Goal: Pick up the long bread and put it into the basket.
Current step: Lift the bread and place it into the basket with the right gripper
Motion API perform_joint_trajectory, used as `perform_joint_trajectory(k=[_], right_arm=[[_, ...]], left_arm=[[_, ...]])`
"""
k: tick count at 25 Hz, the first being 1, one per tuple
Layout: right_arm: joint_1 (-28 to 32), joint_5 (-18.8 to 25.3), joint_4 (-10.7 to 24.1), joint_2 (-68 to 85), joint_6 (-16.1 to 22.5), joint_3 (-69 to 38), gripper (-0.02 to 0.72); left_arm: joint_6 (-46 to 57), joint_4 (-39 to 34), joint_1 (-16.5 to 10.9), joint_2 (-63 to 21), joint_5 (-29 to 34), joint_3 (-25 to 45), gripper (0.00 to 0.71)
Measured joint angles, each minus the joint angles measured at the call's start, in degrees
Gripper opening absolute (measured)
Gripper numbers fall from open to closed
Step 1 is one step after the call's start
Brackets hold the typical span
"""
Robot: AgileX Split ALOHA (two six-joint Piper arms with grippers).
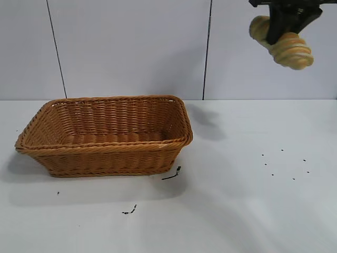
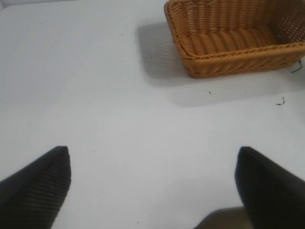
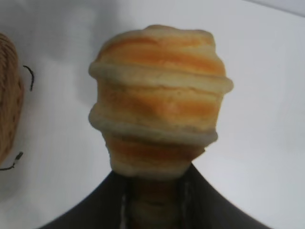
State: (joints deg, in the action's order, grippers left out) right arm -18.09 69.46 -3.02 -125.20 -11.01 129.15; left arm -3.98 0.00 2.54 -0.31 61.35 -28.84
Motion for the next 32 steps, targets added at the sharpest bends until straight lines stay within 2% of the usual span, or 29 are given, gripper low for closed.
perform_joint_trajectory(k=[4,10,16,19,22,25,27,29,32], right_arm=[[-7.61,-0.92,-0.56,-2.27,-6.33,3.09,0.177],[-16.33,-8.10,-0.58,-6.43,-17.15,3.16,0.177],[-20.76,-12.03,-1.00,-11.59,-34.31,3.16,0.177],[-20.83,-12.55,-1.66,-14.79,-39.83,3.16,0.177],[-20.27,-13.16,-1.84,-17.60,-41.72,3.16,0.177],[-19.80,-13.78,-1.78,-19.23,-41.92,3.16,0.177],[-19.72,-14.04,-1.84,-19.43,-41.92,3.16,0.203],[-19.72,-14.51,-1.99,-19.43,-41.92,3.16,0.279],[-19.72,-14.65,-2.72,-19.43,-41.63,3.16,0.463]], left_arm=[[0.00,0.00,0.00,0.00,0.00,0.00,0.696],[0.00,0.00,0.00,0.00,0.00,0.00,0.696],[0.00,0.00,0.00,0.00,0.00,0.00,0.696],[0.00,0.00,0.00,0.00,0.00,0.00,0.696],[0.00,0.00,0.00,0.00,0.00,0.00,0.696],[0.00,0.00,0.00,0.00,0.00,0.00,0.696],[0.00,0.00,0.00,0.00,0.00,0.00,0.696],[0.00,0.00,0.00,0.00,0.00,0.00,0.696],[0.00,0.00,0.00,0.00,0.00,0.00,0.696]])
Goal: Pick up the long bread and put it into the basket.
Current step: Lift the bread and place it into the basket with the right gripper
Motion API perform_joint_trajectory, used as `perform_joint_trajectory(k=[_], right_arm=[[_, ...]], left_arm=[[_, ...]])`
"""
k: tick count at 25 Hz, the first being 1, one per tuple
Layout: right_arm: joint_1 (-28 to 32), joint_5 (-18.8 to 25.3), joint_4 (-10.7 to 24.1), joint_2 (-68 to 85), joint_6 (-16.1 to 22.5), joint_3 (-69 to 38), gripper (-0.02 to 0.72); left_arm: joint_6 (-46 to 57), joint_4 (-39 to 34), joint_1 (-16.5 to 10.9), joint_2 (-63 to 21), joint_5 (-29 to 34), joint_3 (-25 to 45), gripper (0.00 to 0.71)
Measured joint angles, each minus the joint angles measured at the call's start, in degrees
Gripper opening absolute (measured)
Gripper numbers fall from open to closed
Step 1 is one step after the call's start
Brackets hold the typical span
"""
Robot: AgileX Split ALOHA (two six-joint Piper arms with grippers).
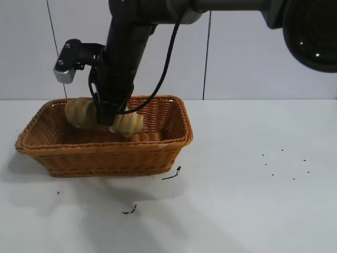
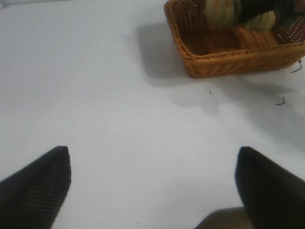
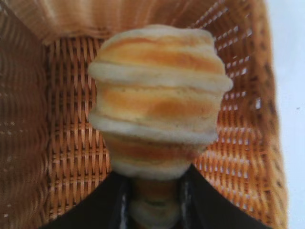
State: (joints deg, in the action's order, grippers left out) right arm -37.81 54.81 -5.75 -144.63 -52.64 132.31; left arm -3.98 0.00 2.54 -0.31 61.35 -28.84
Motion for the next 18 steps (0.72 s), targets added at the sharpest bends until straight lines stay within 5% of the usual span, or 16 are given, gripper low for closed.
perform_joint_trajectory(k=[3,7,10,18], right_arm=[[0.11,-0.19,-0.54,0.00,0.43,0.00,0.555],[0.58,-0.20,-0.80,0.64,1.46,0.00,0.579],[1.09,0.30,-0.97,2.67,6.53,0.00,0.579],[3.84,2.18,2.43,10.30,44.25,0.29,0.579]], left_arm=[[0.00,0.00,0.00,0.00,0.00,0.00,0.696],[0.00,0.00,0.00,0.00,0.00,0.00,0.696],[0.00,0.00,0.00,0.00,0.00,0.00,0.696],[0.00,0.00,0.00,0.00,0.00,0.00,0.696]])
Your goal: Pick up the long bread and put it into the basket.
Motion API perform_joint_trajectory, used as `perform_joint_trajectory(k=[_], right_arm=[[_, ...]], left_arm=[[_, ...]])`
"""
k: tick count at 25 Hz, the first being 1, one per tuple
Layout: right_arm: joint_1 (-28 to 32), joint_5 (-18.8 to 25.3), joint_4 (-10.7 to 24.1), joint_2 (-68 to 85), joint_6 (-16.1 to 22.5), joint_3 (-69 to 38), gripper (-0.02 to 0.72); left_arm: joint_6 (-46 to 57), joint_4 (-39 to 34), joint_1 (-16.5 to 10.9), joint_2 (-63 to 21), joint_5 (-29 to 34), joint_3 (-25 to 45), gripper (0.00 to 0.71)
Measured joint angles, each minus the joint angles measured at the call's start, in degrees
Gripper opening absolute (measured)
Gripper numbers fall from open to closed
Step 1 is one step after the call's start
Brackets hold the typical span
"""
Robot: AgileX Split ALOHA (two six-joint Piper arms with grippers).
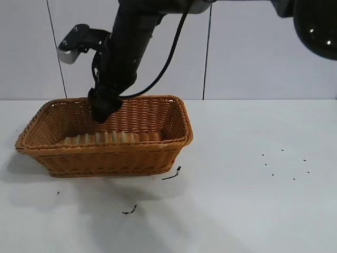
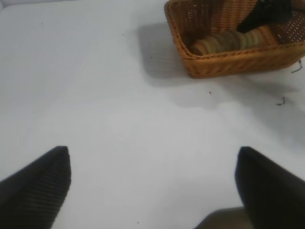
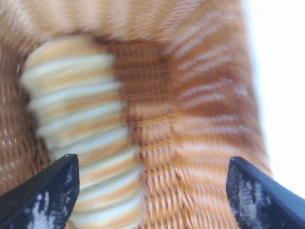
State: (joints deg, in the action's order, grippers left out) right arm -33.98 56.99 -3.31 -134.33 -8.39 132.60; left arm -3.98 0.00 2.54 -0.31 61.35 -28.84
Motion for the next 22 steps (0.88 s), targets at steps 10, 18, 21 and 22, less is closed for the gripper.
perform_joint_trajectory(k=[10,18,21,22], right_arm=[[13.31,5.90,4.80,0.88,11.23,0.11,0.579],[28.97,7.69,5.71,0.88,11.74,0.11,0.579],[32.66,8.15,5.33,0.97,11.85,0.11,0.579],[33.52,8.57,4.91,0.95,11.85,0.11,0.579]], left_arm=[[0.00,0.00,0.00,0.00,0.00,0.00,0.696],[0.00,0.00,0.00,0.00,0.00,0.00,0.696],[0.00,0.00,0.00,0.00,0.00,0.00,0.696],[0.00,0.00,0.00,0.00,0.00,0.00,0.696]])
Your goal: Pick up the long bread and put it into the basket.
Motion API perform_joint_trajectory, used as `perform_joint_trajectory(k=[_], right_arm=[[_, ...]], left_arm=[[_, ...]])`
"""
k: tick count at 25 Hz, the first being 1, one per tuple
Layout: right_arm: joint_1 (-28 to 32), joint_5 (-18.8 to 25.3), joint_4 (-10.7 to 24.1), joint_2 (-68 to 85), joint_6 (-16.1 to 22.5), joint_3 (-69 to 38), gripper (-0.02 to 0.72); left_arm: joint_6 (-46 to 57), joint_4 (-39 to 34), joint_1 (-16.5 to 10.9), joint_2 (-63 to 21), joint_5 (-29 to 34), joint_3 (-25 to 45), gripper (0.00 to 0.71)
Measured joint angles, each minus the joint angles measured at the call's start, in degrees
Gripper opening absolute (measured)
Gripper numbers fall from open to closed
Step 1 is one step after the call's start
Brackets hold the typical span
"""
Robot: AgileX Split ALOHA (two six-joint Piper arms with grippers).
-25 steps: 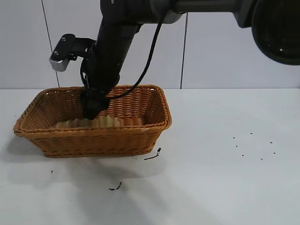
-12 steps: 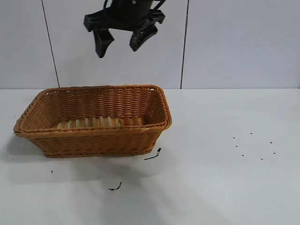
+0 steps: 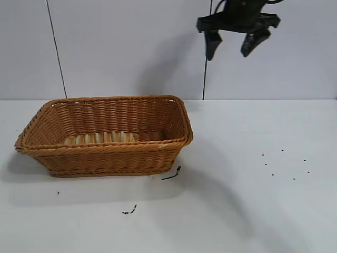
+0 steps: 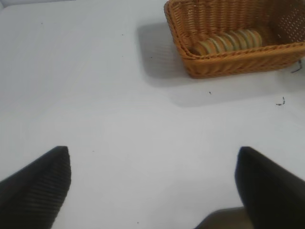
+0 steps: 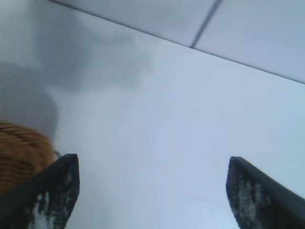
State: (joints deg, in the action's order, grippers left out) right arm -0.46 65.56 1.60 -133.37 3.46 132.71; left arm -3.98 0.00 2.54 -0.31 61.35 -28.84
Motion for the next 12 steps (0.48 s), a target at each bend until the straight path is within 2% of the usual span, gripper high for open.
perform_joint_trajectory(k=[6,12], right_arm=[[1.05,3.78,-0.99,1.13,-1.79,0.00,0.579],[1.05,3.84,-1.60,3.56,-2.17,-2.79,0.579]], left_arm=[[0.00,0.00,0.00,0.00,0.00,0.00,0.696],[0.00,0.00,0.00,0.00,0.00,0.00,0.696]])
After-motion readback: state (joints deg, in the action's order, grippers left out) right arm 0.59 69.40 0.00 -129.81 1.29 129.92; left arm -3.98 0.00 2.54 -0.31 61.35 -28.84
